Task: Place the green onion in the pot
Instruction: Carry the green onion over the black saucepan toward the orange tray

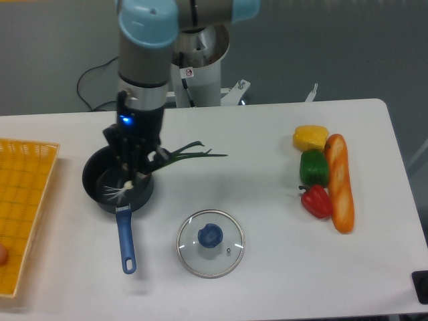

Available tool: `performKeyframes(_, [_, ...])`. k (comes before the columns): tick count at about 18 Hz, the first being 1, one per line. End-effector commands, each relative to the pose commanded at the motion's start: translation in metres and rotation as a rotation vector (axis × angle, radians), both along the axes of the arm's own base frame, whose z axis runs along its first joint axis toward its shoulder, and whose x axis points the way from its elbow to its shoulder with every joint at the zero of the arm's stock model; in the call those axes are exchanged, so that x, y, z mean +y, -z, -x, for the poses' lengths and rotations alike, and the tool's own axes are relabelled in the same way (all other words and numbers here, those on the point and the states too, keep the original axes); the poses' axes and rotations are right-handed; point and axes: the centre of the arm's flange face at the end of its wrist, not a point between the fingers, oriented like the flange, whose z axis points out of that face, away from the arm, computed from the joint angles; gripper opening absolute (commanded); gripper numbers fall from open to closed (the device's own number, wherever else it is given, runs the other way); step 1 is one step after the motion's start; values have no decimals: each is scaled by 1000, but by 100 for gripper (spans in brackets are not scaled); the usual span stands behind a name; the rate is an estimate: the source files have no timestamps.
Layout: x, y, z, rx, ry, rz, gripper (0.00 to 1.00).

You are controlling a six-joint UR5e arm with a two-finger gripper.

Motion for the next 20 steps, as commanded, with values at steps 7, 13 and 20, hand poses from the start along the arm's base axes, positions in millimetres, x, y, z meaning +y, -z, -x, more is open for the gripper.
performKeyframes(7, [15,4,-37,-18,31,1,11])
performKeyframes(13, [26,7,-64,-16,71,-12,11])
performKeyframes(20, [42,16,-89,-21,93,-27,11])
